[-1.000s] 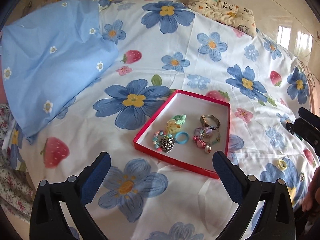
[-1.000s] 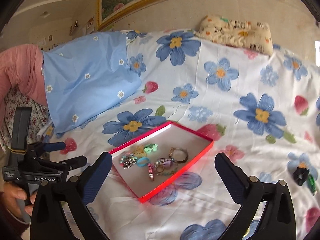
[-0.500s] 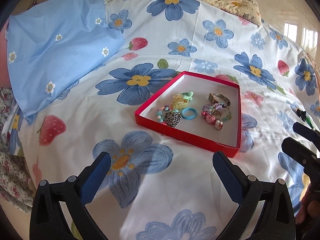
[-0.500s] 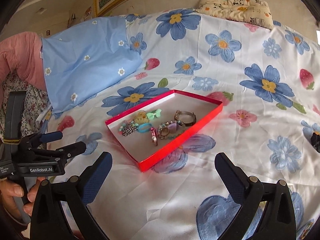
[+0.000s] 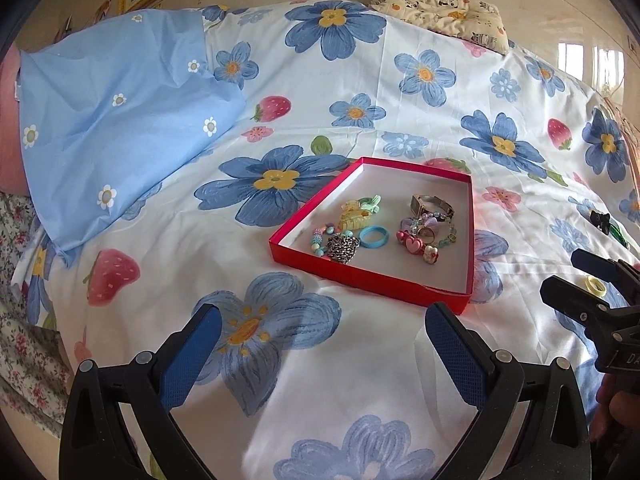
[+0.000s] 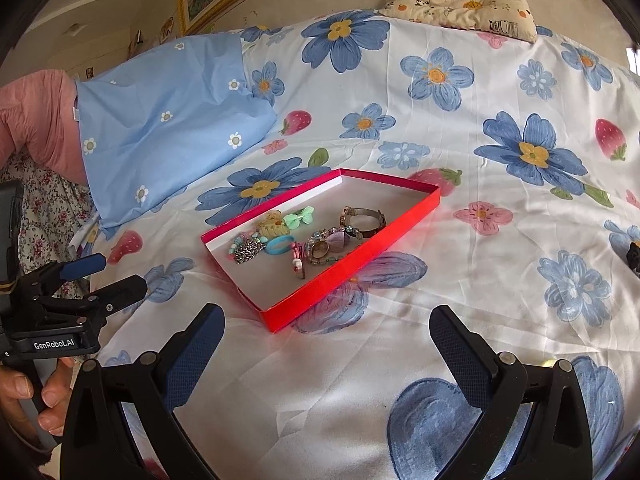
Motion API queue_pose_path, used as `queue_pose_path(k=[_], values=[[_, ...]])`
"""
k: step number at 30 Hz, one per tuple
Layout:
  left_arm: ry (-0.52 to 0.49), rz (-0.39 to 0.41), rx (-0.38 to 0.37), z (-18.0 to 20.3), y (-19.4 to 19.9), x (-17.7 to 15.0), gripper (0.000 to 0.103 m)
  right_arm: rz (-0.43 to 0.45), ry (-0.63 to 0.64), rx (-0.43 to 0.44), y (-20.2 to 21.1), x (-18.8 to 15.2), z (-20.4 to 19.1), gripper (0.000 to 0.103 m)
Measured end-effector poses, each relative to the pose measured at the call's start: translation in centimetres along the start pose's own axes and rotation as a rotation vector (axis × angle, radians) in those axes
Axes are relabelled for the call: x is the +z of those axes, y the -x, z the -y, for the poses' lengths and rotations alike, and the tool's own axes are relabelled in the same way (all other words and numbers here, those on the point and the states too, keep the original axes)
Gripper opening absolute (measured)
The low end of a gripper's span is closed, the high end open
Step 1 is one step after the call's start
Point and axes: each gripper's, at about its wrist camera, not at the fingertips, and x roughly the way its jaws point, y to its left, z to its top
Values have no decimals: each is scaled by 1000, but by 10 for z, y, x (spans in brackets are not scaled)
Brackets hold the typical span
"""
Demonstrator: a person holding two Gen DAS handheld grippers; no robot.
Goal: Organize jewelry
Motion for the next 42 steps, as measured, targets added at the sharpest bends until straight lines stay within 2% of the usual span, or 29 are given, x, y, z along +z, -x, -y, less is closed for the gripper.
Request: queue_pose_path(k=[8, 42], values=[[-5, 9, -6, 0, 4, 2, 102, 28, 2, -1, 7, 5, -1, 103], [-19, 10, -11, 2, 6, 3, 102, 28, 10, 8, 10, 6, -5, 103]])
